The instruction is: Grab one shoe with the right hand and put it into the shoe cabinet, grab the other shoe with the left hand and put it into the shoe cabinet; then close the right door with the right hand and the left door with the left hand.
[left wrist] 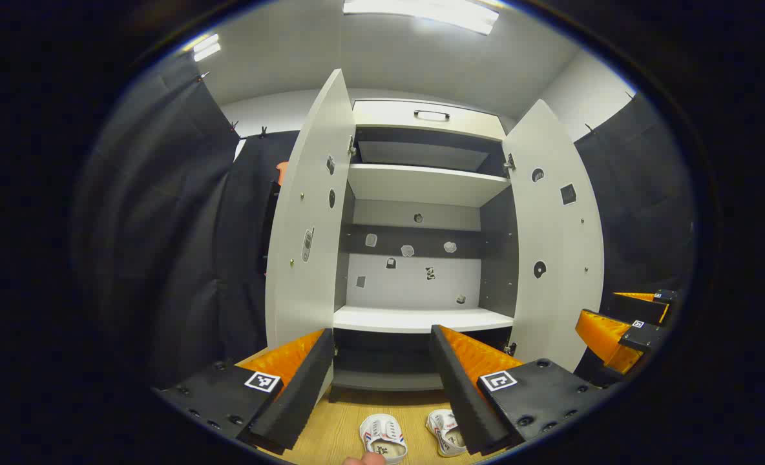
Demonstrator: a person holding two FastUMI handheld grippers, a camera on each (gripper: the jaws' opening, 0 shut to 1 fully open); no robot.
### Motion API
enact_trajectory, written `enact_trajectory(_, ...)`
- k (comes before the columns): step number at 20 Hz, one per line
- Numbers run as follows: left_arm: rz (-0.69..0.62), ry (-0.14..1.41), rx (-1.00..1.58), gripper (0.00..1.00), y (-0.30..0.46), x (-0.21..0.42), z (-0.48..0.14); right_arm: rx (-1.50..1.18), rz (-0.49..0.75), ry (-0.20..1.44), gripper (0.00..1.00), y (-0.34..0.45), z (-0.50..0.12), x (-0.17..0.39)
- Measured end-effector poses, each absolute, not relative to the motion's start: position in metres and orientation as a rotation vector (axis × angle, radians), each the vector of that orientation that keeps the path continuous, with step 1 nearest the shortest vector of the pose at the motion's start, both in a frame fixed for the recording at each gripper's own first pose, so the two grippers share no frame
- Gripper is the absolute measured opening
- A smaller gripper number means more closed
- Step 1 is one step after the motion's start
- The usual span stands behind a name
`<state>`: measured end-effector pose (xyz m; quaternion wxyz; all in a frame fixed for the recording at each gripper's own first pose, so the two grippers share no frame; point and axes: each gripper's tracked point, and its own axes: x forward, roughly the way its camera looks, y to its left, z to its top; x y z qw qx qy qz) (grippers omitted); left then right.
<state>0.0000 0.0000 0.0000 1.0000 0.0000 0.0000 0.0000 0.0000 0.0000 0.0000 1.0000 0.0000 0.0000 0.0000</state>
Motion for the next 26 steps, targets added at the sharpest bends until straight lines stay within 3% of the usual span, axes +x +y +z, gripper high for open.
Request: enact_trajectory(26, -0.007, 0.032, 0.032, 0.96, -0.004, -0.007, -0.011, 0.034, -0.055, -0.001, 0.94, -0.023, 0.002, 0.008)
